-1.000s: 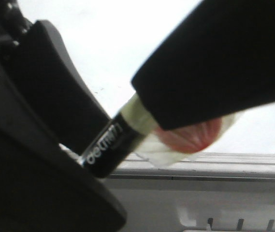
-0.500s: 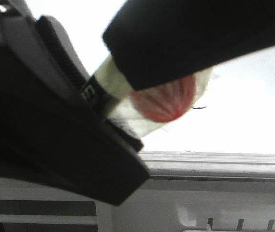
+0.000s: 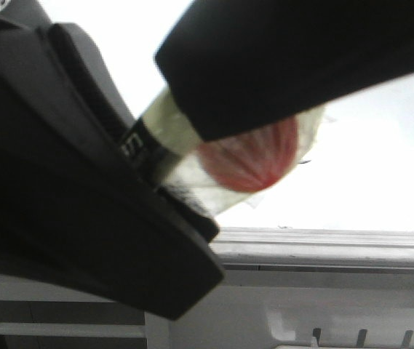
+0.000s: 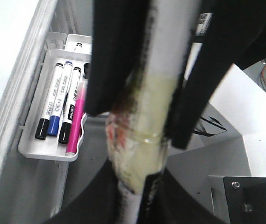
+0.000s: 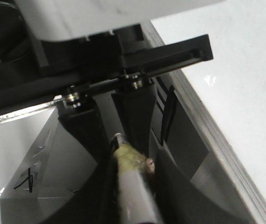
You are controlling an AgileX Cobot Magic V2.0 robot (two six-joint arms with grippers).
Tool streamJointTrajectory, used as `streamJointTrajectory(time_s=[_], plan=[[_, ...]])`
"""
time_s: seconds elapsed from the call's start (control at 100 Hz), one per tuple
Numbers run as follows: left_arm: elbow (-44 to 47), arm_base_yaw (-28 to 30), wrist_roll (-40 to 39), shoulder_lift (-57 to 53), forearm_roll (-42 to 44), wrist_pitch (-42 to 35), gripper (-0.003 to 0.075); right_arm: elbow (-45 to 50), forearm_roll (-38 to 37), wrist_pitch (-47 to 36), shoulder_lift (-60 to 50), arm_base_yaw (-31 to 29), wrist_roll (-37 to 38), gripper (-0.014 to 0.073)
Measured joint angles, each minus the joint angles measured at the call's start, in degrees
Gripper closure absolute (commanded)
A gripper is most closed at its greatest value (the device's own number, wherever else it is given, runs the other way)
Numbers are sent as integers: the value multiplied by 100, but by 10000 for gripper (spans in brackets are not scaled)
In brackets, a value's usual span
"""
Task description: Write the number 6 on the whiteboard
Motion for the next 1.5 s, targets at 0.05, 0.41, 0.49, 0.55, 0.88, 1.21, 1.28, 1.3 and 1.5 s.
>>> streamJointTrajectory(time_s=[0.05, 0.41, 0.49, 0.55, 0.88, 1.21, 1.28, 1.3, 1.5], plan=[[0, 0, 0, 0, -26, 0, 739, -3, 0, 14, 0, 0, 0, 442], [231, 0, -198, -127, -1220, -1030, 739, -125, -474, 843, -920, -12, 0, 144], [451, 0, -209, -127, -1871, -1636, 739, -233, -700, 1046, -1412, -12, 113, 290], [639, 0, -219, -127, -2390, -2284, 739, -259, -906, 1194, -1831, -12, 330, 472], [725, 19, -254, 510, -3767, -3658, 739, -296, -1168, 2116, -3089, -12, 739, 655], [132, 19, -254, 1195, -4157, -3750, 739, -296, -1180, 2164, -3111, -12, 739, 657], [43, 19, -254, 1308, -4253, -3750, 739, -296, -1191, 2164, -3111, -12, 739, 657], [30, 19, -254, 1330, -4264, -3750, 739, -296, -1191, 2164, -3111, -12, 739, 657], [-45, -7, -254, 1571, -4337, -3620, 739, -296, -1200, 2164, -3111, -12, 739, 657]])
